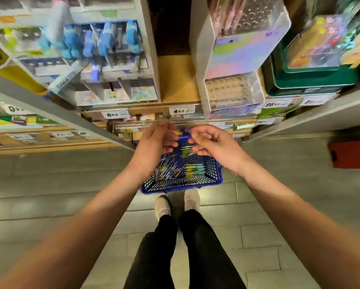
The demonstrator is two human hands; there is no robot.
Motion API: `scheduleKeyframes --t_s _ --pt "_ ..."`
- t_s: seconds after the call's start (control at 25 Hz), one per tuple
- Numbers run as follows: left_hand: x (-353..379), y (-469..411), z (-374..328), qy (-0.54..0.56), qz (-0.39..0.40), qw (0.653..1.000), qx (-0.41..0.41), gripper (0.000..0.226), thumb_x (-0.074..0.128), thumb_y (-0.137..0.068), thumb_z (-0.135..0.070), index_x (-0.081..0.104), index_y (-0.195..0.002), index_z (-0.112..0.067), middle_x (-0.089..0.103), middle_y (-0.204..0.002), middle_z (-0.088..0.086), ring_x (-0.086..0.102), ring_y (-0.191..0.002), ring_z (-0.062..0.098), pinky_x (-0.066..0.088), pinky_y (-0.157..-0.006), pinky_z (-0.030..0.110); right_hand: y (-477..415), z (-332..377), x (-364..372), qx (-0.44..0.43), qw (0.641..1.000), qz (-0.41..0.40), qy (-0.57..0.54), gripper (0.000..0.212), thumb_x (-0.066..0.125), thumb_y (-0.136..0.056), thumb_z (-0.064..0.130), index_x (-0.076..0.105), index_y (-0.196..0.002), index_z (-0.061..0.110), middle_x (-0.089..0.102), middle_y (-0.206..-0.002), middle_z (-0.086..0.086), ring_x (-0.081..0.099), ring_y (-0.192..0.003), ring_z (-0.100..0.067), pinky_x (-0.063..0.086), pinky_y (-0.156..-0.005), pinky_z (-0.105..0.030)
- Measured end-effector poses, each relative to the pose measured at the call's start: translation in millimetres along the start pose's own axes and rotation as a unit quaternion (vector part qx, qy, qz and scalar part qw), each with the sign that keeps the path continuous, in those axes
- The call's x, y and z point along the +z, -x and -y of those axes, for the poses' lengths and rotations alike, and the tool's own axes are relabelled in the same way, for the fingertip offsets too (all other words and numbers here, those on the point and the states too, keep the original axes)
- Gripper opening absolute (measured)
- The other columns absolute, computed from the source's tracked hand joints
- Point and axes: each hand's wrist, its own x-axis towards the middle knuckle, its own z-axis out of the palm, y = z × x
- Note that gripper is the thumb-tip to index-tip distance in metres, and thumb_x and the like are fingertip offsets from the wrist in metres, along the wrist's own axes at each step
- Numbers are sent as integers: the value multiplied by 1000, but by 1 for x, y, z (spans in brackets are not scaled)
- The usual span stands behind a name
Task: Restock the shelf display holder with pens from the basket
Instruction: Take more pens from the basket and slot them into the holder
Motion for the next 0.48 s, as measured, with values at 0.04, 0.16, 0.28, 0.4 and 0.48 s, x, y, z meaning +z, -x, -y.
scheduleKeyframes --t_s 0.04,0.16,0.28,0.4,0.48 --pt "-5 -7 17 0 -7 1000 -8 27 38 -109 -24 61 -99 -13 66 -80 6 60 -71 21 46 -64 27 -7 -20 0 14 1000 4 7 9 66 -96 33 72 -100 38 77 -99 5 73 -85 -9 56 -73 -20" --pt "-15 -32 67 3 -8 1000 -30 27 38 -108 -26 62 -101 -14 67 -81 5 62 -72 19 47 -66 26 -26 -79 -2 49 999 -14 12 14 65 -97 35 69 -109 29 77 -101 4 73 -86 -10 55 -72 -18" --pt "-26 -70 135 5 -6 999 -51 28 40 -108 -25 65 -98 -16 70 -76 1 64 -71 18 48 -67 27 -53 -155 0 77 996 -39 13 19 65 -97 32 69 -113 23 77 -99 4 73 -84 -8 54 -70 -17" --pt "-42 -118 224 11 -4 997 -79 29 41 -108 -25 64 -95 -15 69 -76 3 63 -67 17 48 -64 26 -92 -247 6 91 993 -68 9 12 67 -96 25 70 -108 22 78 -92 3 71 -77 -6 54 -66 -17" --pt "-52 -148 287 5 -12 994 -106 28 42 -107 -22 64 -93 -13 68 -77 6 62 -65 18 48 -62 26 -119 -308 9 97 992 -83 15 7 68 -96 21 70 -102 23 77 -88 1 70 -73 -6 53 -64 -16"
